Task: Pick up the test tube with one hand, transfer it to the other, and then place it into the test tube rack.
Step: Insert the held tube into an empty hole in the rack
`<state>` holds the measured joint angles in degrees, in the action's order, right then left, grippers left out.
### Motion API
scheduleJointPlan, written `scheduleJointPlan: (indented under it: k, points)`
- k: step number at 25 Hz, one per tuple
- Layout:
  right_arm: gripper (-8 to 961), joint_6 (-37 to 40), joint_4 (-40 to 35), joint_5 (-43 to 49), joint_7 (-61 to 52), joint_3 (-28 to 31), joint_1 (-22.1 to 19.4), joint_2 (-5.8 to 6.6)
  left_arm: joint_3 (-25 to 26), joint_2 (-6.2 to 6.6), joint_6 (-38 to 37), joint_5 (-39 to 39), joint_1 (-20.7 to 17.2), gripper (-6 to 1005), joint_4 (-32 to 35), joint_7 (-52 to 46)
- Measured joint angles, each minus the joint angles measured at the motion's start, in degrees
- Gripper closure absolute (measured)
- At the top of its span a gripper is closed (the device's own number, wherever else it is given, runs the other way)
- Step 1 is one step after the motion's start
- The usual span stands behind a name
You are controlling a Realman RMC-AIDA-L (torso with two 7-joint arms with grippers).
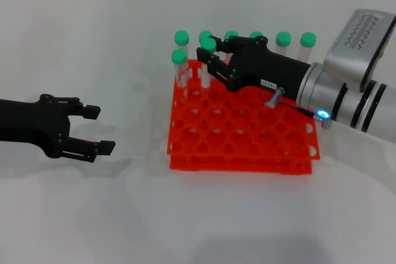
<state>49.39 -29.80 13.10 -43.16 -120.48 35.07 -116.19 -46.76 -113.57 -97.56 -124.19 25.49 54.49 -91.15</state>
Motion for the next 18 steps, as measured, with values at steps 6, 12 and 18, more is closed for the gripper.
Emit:
scheduleJointPlan:
  k: [6,12,18]
  points:
    - [689,-0.3,0.0,0.2,0.0,0.0,0.0,0.00,0.0,0.02,0.2,0.0,0.0,118,0.0,0.0]
    - [689,-0.5,-0.1,0.3,0.0,-0.7,0.2,0.00,0.0,0.02,0.3,0.0,0.0,118,0.0,0.0]
    - [689,-0.5,-0.4,0.2,0.0,-1.4,0.6,0.00,0.0,-0.05,0.3,0.0,0.0,118,0.0,0.0]
